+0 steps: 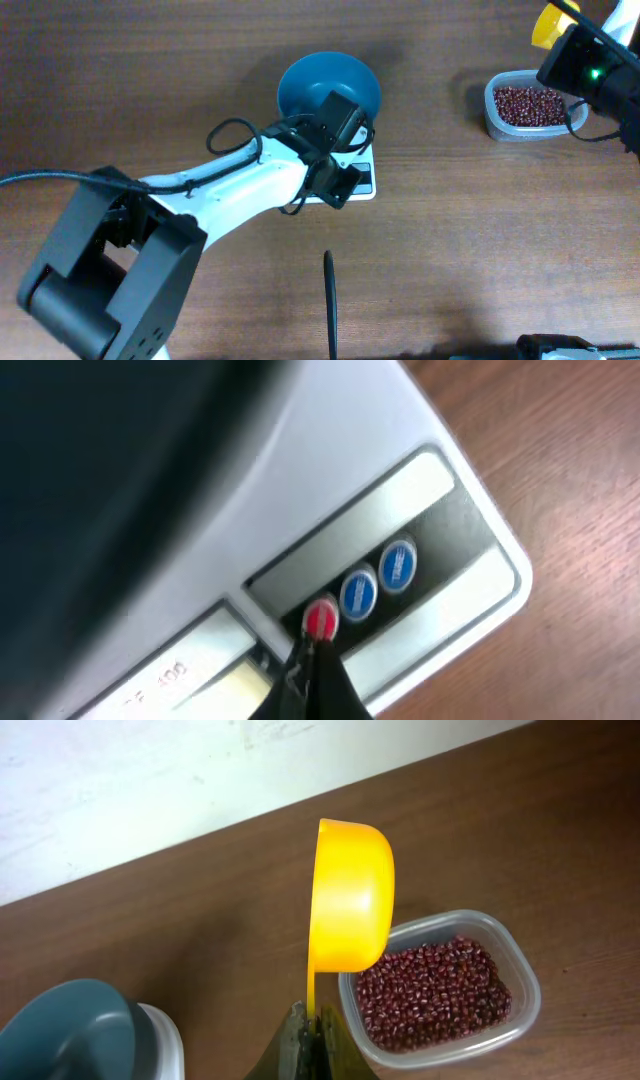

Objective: Scoop item into bowl and weigh 50g on scale

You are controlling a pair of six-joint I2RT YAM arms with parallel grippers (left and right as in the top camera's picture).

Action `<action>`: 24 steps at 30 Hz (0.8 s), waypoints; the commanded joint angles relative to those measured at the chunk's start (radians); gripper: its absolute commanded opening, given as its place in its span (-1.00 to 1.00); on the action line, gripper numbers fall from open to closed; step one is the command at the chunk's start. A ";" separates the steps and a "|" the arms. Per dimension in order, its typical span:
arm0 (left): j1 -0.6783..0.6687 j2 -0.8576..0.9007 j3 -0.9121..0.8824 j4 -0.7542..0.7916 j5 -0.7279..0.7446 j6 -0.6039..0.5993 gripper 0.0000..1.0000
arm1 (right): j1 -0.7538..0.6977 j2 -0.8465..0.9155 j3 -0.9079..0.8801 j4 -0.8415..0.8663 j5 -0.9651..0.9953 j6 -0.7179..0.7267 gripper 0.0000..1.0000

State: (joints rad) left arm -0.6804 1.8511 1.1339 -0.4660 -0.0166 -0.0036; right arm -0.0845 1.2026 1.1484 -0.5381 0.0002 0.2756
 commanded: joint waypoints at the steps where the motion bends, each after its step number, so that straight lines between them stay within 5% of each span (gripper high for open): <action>1: 0.002 -0.211 0.074 -0.101 -0.011 0.001 -1.00 | -0.003 -0.002 0.019 0.014 0.012 -0.010 -0.92; 7: 0.024 -0.610 0.075 -0.181 -0.364 0.000 -0.82 | -0.003 -0.002 0.019 0.013 0.012 -0.010 -0.92; 9: 0.107 -0.698 0.075 -0.209 -0.490 0.000 -0.34 | -0.003 0.003 0.019 0.011 0.012 -0.010 -0.92; 11: 0.178 -0.708 0.075 -0.231 -0.489 0.000 0.29 | -0.003 0.018 0.019 0.010 0.013 -0.010 -0.92; 12: 0.209 -0.705 0.075 -0.236 -0.489 0.000 0.77 | -0.003 0.027 0.019 0.007 0.013 -0.010 -0.92; 13: 0.230 -0.701 0.075 -0.237 -0.489 0.000 0.98 | -0.003 0.037 0.019 0.001 0.012 -0.010 -0.92; 20: 0.317 -0.627 0.075 -0.232 -0.461 0.000 0.98 | -0.003 0.064 0.019 -0.014 0.025 -0.006 -0.92; 24: 0.317 -0.537 0.075 -0.233 -0.239 0.000 0.77 | -0.003 0.064 0.019 -0.003 0.100 -0.006 -0.92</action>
State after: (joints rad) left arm -0.3672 1.2575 1.2076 -0.6991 -0.4225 -0.0036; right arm -0.0845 1.2655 1.1484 -0.5522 0.0410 0.2760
